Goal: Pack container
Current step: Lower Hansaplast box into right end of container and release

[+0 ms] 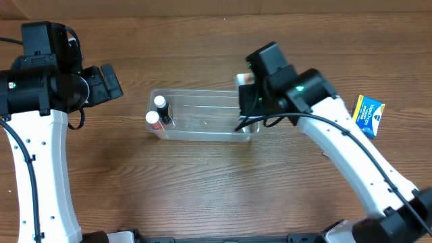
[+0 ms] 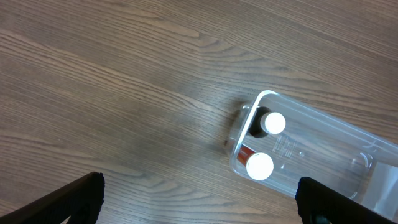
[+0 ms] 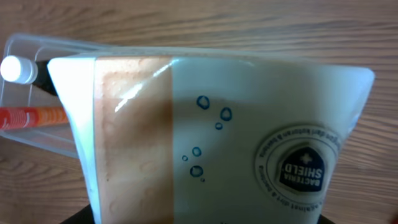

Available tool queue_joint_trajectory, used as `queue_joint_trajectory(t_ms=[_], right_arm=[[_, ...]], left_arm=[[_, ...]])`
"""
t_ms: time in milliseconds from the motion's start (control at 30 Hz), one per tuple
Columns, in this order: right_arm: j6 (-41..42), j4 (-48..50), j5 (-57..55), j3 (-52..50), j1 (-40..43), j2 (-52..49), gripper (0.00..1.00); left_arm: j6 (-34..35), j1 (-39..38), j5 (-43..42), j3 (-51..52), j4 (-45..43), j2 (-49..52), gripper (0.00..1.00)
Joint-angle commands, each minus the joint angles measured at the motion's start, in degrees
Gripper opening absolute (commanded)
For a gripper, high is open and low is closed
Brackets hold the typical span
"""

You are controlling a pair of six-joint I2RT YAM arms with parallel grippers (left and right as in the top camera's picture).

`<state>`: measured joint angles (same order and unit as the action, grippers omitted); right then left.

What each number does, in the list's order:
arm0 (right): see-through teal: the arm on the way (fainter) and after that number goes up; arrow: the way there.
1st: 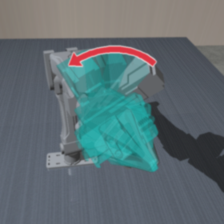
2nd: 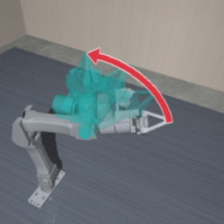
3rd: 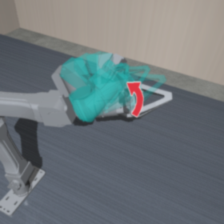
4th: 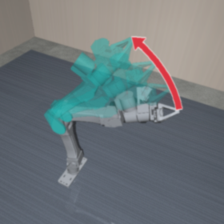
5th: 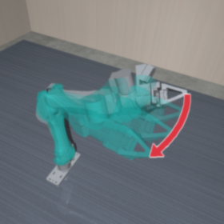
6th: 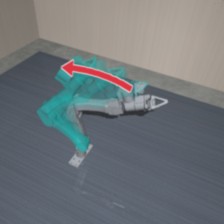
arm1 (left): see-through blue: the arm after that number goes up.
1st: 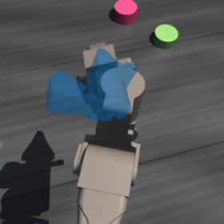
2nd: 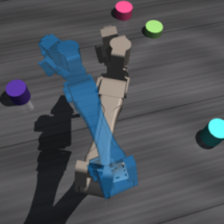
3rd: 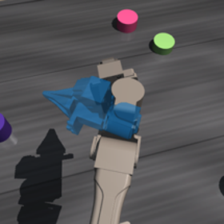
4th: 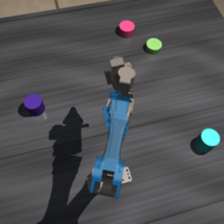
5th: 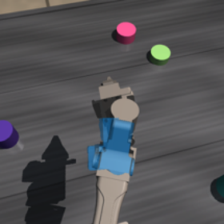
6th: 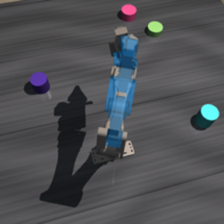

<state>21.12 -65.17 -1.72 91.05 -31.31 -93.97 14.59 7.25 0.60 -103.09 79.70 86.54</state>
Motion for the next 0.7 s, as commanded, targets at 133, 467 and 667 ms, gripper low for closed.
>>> queue_joint_trajectory(t_ms=[133,467,667], right_arm=[[1.7,2.4,0.8,-1.1,-1.4,-9.1,0.59],[1.6,4.7,0.8,-1.1,-1.3,-14.6,0.59],[1.6,5.8,0.7,-1.1,-1.2,-18.7,0.59]], left_arm=[[-0.9,0.2,-0.6,0.3,0.1,0.3,1.0],[-0.9,0.2,-0.7,0.3,0.1,0.3,1.0],[-0.9,0.2,-0.6,0.3,0.2,0.3,1.0]])
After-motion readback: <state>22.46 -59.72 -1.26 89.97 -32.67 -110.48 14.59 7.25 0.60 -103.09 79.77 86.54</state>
